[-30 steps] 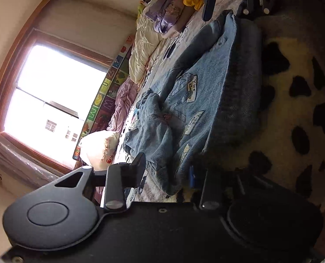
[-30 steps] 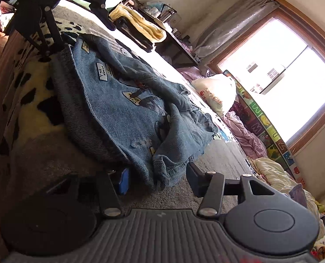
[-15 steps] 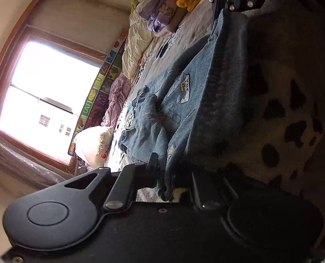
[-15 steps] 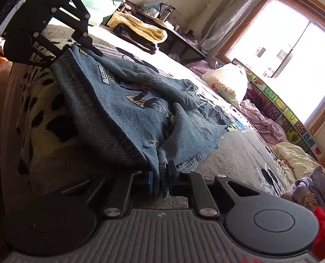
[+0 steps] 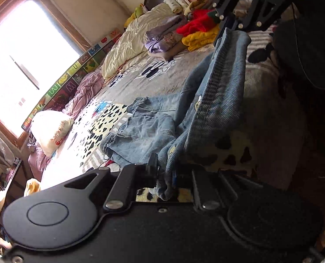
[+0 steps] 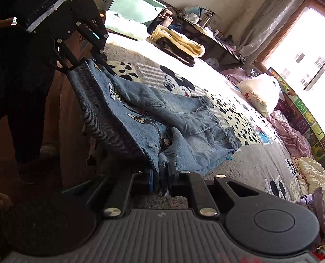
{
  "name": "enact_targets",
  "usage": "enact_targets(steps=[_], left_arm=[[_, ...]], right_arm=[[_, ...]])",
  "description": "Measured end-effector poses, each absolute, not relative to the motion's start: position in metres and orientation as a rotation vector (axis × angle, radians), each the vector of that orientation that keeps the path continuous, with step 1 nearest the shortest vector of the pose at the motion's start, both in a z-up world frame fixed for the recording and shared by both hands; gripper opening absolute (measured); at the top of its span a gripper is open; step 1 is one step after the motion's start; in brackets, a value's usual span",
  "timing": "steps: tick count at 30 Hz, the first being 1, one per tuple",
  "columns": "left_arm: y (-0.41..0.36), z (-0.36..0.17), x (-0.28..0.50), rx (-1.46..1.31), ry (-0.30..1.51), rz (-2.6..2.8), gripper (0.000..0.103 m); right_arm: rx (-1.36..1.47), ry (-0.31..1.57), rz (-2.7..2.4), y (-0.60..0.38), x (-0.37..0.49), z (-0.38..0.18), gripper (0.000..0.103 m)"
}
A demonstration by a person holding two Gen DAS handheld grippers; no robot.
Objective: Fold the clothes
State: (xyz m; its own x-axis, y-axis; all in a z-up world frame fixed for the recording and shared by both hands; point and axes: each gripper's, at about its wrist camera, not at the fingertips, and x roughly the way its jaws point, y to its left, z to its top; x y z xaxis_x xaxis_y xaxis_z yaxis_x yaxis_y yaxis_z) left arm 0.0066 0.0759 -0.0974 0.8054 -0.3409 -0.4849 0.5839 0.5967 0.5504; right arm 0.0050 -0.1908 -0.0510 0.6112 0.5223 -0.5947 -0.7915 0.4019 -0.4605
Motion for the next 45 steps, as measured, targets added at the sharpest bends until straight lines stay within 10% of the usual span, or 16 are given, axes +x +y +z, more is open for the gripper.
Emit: enact_targets(steps=[10, 24, 29, 37, 40, 42, 45], left_arm=[[0.128, -0.058, 0.136, 0.075, 0.379, -0.612, 0.012], [0.169, -0.106, 0.262, -0.492, 0.613, -0.518, 0.013], [0.205, -0.135, 0.264, -0.756, 0.616, -0.439, 0.049], [0.183, -0.141, 0.26, -0.661, 0.675, -0.435, 0.05], [0.17, -0.136, 0.251, -0.564, 0.619, -0.414, 0.005], [0.169, -0.129, 0.244, -0.533, 0.55, -0.419, 0.005], [0.173, -0.133, 0.244, -0.481, 0.579, -0.38, 0.005]], right_arm=[[-0.276, 0.374, 0.885, -0.22, 0.129, 0.008, 0.014], [0.443, 0.474, 0.756, -0.24, 0.314, -0.09, 0.014], [0.616, 0.555, 0.692, -0.241, 0.356, -0.135, 0.052], [0.682, 0.623, 0.608, -0.273, 0.333, -0.149, 0.06], [0.612, 0.667, 0.651, -0.26, 0.316, -0.156, 0.053], [0.526, 0.68, 0.673, -0.245, 0.308, -0.156, 0.016], [0.511, 0.607, 0.708, -0.239, 0.301, -0.146, 0.013]])
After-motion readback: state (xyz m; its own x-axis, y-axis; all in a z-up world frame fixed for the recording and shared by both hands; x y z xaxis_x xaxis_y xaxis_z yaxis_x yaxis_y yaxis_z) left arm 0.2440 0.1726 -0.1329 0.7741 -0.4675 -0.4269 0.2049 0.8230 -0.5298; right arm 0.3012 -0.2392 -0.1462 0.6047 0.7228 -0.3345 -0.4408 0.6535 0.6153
